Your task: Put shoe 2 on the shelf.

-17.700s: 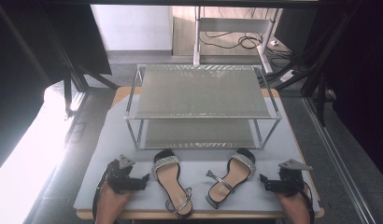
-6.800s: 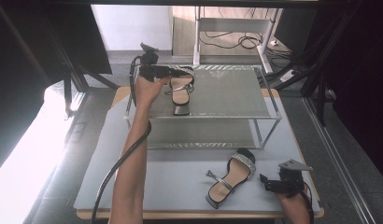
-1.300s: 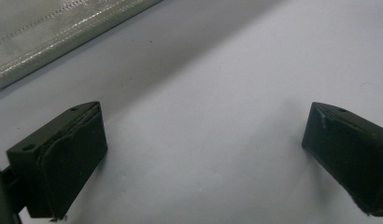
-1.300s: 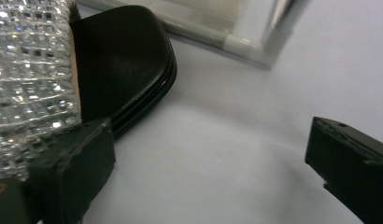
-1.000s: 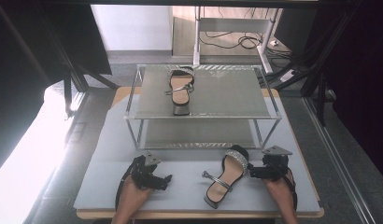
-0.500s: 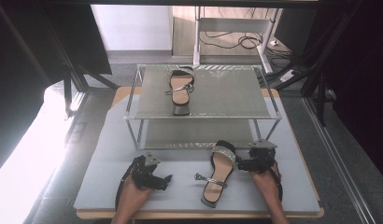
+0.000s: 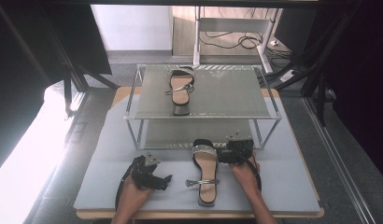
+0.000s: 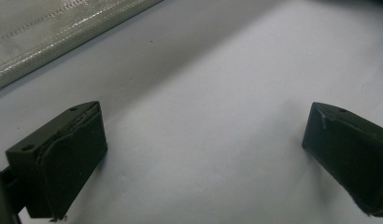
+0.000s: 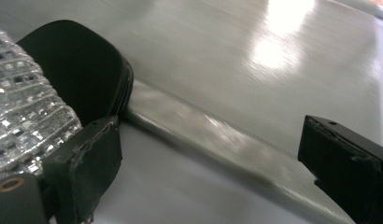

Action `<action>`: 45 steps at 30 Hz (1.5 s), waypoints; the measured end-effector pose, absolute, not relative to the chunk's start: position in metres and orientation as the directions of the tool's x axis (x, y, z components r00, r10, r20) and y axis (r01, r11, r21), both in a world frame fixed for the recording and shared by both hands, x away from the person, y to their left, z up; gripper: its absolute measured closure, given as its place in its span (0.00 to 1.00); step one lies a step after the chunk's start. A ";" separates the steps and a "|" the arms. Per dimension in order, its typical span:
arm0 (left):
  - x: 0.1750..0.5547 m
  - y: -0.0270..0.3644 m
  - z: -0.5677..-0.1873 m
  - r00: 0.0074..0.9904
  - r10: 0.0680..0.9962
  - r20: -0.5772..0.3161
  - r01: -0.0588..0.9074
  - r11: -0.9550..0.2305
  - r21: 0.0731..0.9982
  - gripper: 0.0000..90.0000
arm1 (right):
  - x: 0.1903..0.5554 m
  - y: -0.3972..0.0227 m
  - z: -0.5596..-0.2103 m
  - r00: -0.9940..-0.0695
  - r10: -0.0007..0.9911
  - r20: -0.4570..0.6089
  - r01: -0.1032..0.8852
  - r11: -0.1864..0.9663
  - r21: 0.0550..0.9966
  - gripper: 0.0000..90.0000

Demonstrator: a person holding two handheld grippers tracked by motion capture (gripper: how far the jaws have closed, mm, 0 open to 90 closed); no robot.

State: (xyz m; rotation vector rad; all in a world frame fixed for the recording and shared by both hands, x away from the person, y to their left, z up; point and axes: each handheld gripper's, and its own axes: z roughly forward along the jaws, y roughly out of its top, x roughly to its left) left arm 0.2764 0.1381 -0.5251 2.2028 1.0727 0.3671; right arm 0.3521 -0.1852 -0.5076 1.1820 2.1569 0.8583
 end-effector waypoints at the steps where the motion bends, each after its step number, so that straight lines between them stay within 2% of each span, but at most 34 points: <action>1: 0.276 0.138 -0.525 0.626 0.779 -0.032 0.597 -0.453 0.663 0.00 | 0.354 -0.181 -0.508 -0.482 0.865 -0.136 0.533 0.413 0.739 0.08; 7: 0.276 0.138 -0.525 0.626 0.779 -0.031 0.596 -0.453 0.663 0.00 | 0.361 -0.162 -0.510 -0.510 0.858 -0.060 0.546 0.377 0.748 0.14; 9: 0.276 0.138 -0.525 0.626 0.779 -0.030 0.596 -0.453 0.663 0.00 | 0.361 -0.167 -0.510 -0.513 0.857 -0.046 0.551 0.370 0.748 0.13; 12: 0.276 0.138 -0.525 0.626 0.779 -0.030 0.596 -0.453 0.663 0.00 | 0.358 -0.181 -0.509 -0.519 0.855 0.013 0.574 0.337 0.746 0.07; 20: 0.276 0.138 -0.525 0.626 0.779 -0.030 0.596 -0.454 0.663 0.00 | 0.340 -0.205 -0.510 -0.573 0.809 0.131 0.609 0.314 0.729 0.07; 26: 0.276 0.138 -0.525 0.626 0.779 -0.030 0.596 -0.454 0.663 0.00 | 0.326 -0.200 -0.507 -0.633 0.744 0.213 0.617 0.319 0.719 0.08; 31: 0.276 0.138 -0.525 0.626 0.779 -0.030 0.596 -0.453 0.663 0.00 | 0.326 -0.179 -0.507 -0.658 0.706 0.261 0.634 0.331 0.699 0.17; 37: 0.276 0.138 -0.525 0.626 0.779 -0.030 0.596 -0.453 0.663 0.00 | 0.339 -0.164 -0.510 -0.625 0.704 0.338 0.676 0.271 0.686 0.41; 45: 0.276 0.138 -0.525 0.626 0.779 -0.031 0.596 -0.452 0.663 0.00 | 0.352 -0.157 -0.516 -0.606 0.705 0.368 0.686 0.229 0.691 0.59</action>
